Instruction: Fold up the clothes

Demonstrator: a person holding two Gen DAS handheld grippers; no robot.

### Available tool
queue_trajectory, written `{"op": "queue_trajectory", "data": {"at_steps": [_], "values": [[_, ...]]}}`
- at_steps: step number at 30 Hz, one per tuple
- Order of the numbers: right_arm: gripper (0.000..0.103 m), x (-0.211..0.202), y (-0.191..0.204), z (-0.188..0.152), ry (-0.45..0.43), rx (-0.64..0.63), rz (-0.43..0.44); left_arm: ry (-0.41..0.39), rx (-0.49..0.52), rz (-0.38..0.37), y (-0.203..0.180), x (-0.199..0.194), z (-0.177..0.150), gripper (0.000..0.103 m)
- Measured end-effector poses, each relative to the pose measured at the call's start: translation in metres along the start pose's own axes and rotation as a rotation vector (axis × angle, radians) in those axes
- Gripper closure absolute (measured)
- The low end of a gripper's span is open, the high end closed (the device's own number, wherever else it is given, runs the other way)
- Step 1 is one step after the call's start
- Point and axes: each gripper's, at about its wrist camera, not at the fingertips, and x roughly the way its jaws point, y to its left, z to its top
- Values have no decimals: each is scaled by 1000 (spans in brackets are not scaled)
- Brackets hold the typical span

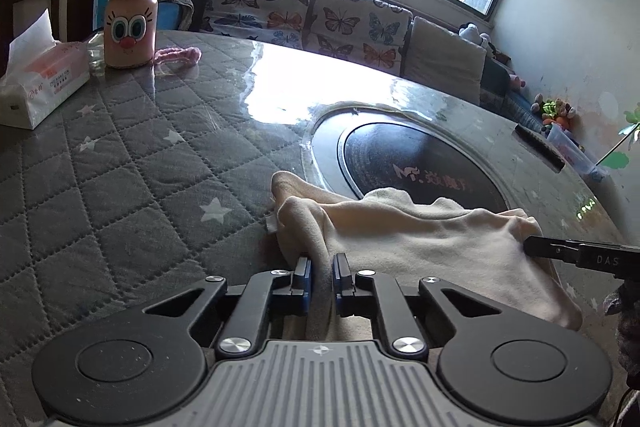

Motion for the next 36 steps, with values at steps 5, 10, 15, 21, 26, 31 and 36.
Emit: {"op": "queue_trajectory", "data": {"at_steps": [5,10,15,21,26,31,36], "values": [[95,-6,11,9,-23,-27,16,-46,-18,-4,6,-17,3,92],[95,-5,39,29,-43,-107,50,-95,-43,0,16,-37,6,92],[96,11,78,49,-48,-174,114,-156,-91,41,45,-65,12,93],[96,41,128,71,-48,-239,197,-239,-129,130,85,-100,23,93],[96,73,168,86,-46,-275,263,-276,-171,212,118,-119,28,93],[96,101,198,89,-37,-308,307,-257,-217,272,146,-119,25,92],[92,130,209,82,18,-340,239,-224,-229,294,159,-111,16,90]]}}
